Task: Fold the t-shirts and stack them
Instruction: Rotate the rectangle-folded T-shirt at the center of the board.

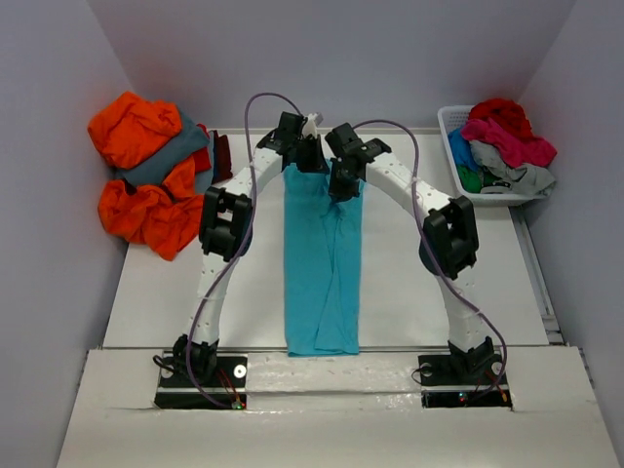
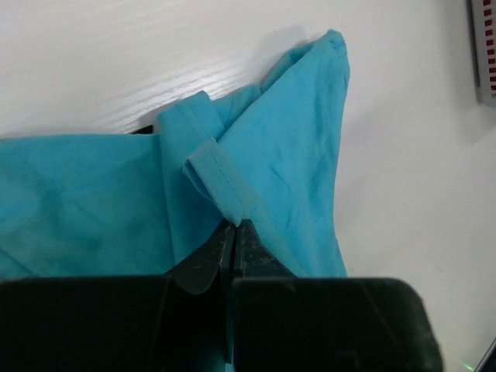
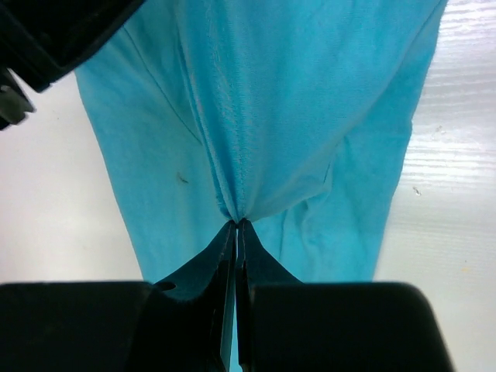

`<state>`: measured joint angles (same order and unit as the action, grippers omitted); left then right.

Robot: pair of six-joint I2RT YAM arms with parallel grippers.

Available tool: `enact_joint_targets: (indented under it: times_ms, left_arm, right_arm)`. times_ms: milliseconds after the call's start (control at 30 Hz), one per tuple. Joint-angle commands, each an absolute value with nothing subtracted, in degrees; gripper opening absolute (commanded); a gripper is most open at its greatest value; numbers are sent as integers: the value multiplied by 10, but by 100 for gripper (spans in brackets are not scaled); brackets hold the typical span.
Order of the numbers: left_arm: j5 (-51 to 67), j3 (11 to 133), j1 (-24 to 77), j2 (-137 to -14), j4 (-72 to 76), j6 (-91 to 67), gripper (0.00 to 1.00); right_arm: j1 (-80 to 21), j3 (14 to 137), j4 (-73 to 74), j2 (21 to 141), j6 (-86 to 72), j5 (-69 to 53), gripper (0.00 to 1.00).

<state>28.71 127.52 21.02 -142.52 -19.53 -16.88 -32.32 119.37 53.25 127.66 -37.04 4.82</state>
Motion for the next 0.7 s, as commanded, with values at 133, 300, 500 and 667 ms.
enact_joint_targets:
  times_ms: [133, 300, 500, 667]
  left_arm:
    - [300, 1320, 245, -1375, -189, -137, 6]
    - [294, 1340, 258, -1375, -190, -139, 6]
    - [261, 1355, 263, -1369, -192, -135, 6]
    - [240, 1358, 257, -1361, -196, -129, 5]
  right_arm:
    - [-328, 1157, 548, 1209, -394, 79, 7]
    - [-328, 1125, 559, 1193, -403, 90, 7]
    - [-328, 1089, 553, 1172, -410, 90, 7]
    - [-328, 1082, 552, 1171, -414, 86, 7]
